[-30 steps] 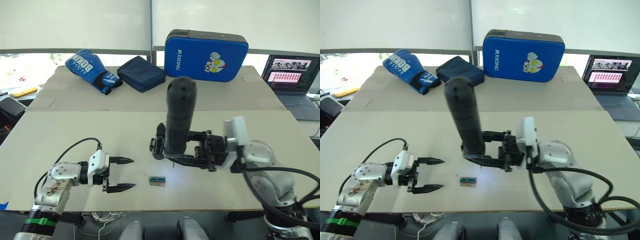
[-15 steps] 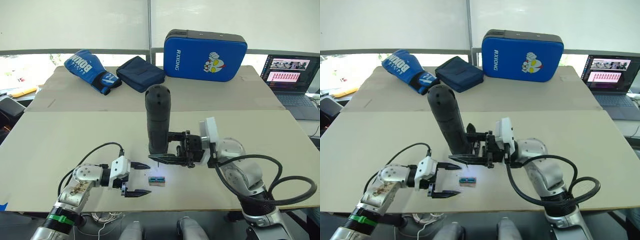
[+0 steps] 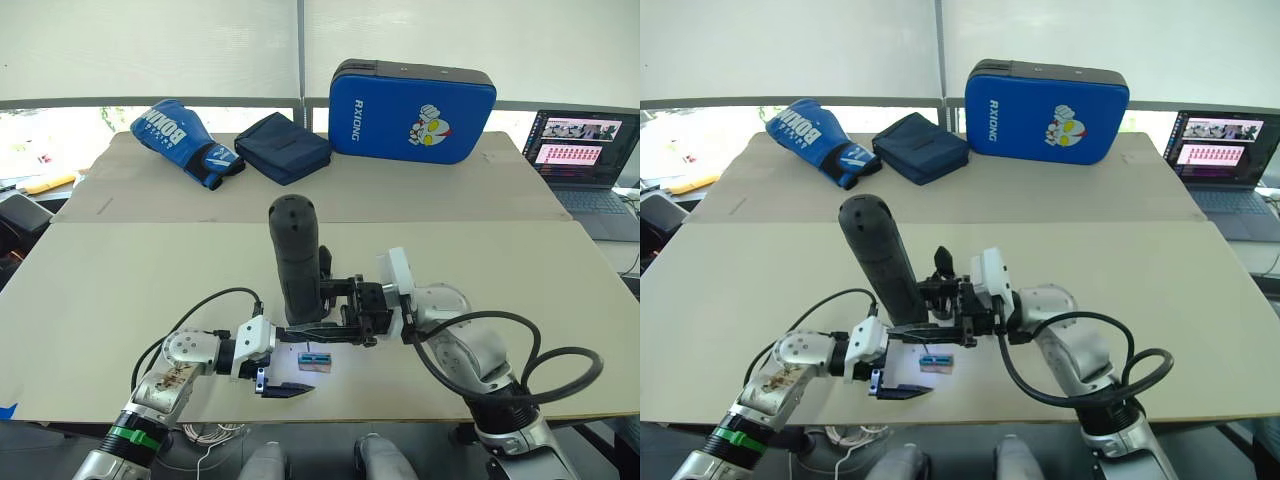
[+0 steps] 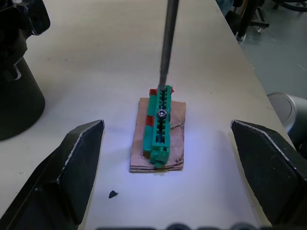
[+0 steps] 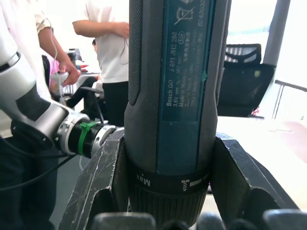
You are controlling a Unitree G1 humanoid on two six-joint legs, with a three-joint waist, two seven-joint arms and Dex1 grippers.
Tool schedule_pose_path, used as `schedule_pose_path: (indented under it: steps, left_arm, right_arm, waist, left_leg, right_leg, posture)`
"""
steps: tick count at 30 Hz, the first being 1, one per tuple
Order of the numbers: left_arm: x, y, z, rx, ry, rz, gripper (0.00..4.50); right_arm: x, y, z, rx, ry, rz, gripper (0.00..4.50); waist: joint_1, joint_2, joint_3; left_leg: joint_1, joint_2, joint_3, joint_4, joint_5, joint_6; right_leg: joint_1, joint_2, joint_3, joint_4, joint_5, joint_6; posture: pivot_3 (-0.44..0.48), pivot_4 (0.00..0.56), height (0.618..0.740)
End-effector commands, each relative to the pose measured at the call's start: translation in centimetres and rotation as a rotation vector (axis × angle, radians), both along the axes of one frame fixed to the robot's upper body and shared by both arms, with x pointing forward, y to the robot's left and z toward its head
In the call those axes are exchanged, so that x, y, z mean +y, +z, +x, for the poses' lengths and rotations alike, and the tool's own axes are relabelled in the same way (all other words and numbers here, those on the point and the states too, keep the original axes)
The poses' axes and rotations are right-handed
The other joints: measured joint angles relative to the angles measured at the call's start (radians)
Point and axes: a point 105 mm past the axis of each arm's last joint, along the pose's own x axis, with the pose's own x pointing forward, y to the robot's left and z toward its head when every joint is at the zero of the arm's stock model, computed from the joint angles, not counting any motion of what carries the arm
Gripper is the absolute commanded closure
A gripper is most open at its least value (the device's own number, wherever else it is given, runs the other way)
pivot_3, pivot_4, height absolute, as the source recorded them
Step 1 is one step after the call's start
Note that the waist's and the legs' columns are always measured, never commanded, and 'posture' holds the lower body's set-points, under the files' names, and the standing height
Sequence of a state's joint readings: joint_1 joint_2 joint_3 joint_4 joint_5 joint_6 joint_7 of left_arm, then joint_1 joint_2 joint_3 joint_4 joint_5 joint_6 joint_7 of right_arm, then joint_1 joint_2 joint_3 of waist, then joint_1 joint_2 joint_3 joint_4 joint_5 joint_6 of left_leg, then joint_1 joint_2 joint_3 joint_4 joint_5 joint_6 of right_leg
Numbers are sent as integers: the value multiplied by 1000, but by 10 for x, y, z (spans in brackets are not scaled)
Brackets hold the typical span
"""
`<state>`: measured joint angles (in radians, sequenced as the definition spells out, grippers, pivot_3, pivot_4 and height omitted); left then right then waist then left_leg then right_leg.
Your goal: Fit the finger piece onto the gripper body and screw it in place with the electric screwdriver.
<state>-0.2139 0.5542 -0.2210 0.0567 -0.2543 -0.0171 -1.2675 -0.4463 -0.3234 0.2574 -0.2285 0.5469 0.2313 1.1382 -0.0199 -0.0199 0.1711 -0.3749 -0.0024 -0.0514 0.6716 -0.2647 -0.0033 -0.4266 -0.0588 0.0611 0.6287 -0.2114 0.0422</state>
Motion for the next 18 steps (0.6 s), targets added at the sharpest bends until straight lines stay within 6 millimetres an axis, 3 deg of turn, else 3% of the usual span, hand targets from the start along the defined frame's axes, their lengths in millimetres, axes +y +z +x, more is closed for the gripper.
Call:
schedule_pose_path:
  steps: [1, 18]
  left_arm:
    - [-1, -1, 0, -4, -4, -2, 30]
    - [3, -20, -1, 24, 9, 3, 30]
  right_arm:
    - [-1, 9, -3, -66, 16, 37, 2563]
    - [0, 5, -3, -77, 9, 26, 2563]
  waist:
    - [0, 0, 0]
    - [2, 1, 0]
  left_leg:
    - [0, 0, 0, 0, 0, 0]
    - [4, 0, 0, 0, 0, 0]
  right_leg:
    - [0, 0, 0, 0, 0, 0]
    - [3, 0, 0, 1, 0, 0]
  posture:
    - [0, 150, 740]
    - [0, 150, 740]
